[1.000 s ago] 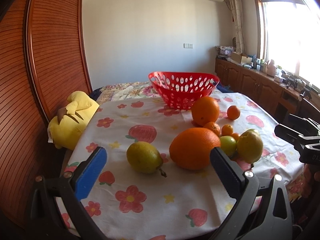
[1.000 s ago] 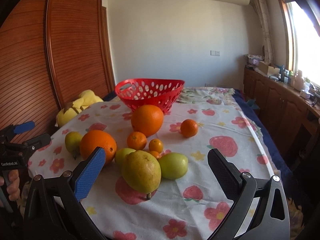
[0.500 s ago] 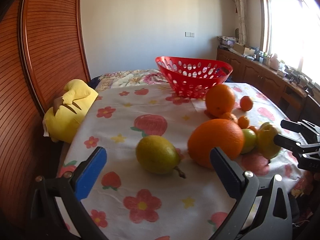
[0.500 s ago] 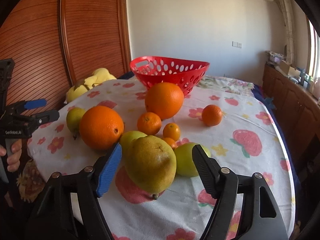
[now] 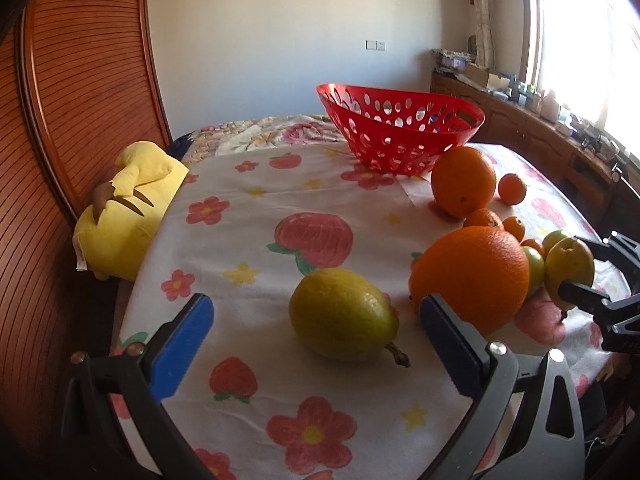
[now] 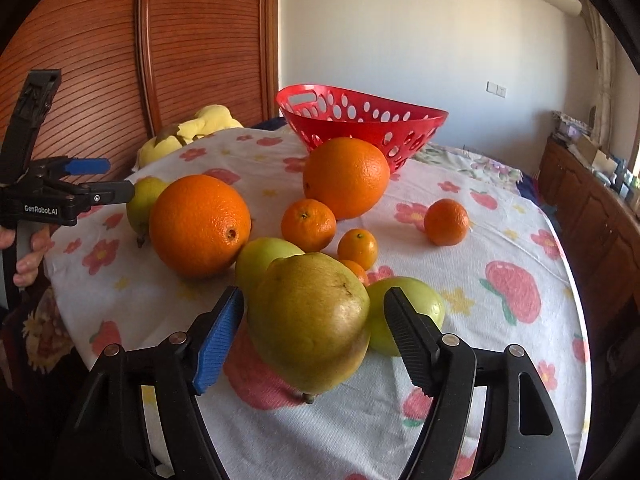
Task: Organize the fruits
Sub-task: 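Grasp the yellow pear with the right tool while the left tool grasps a yellow lemon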
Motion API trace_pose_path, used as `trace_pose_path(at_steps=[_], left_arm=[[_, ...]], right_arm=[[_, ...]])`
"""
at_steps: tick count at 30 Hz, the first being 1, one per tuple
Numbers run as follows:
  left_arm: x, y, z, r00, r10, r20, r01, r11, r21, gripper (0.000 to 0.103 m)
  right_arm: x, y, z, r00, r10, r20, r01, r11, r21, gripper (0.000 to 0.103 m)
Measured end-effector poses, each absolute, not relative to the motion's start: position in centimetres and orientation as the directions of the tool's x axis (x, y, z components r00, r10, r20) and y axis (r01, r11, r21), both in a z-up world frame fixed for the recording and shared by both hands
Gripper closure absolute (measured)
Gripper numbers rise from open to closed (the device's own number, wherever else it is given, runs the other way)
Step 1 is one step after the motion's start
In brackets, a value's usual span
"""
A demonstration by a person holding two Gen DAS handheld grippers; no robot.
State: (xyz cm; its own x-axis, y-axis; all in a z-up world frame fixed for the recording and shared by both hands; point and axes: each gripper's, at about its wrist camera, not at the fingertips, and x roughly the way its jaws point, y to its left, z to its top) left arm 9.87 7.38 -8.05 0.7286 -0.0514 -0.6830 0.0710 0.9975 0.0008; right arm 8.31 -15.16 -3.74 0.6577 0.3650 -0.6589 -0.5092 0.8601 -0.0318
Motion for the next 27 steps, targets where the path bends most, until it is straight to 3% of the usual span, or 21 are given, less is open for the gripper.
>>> trace_pose_path(at_steps=[12, 18, 27], left_arm=[[11.6, 7.2, -9.2, 0.674, -0.105, -0.731, 0.129, 0.991, -0.023, 0.002], [11.8, 7.1, -9.5, 0.658, -0.144, -0.739, 0.154, 0.986, -0.055, 0.013], [13.0, 6.7, -10.7, 0.631, -0.115, -0.767, 0.138, 0.99, -0.035, 0.014]], right_arm=[[8.9, -14.1, -4.3, 0.681, 0.301, -0.668, -0.523, 0.838, -0.155, 0.025], [9.0, -13.6, -4.4, 0.678, 0.279, -0.68, -0.526, 0.831, -0.183, 0.024], [9.0, -13.6, -4.4, 0.674, 0.284, -0.682, -0.545, 0.815, -0.199, 0.042]])
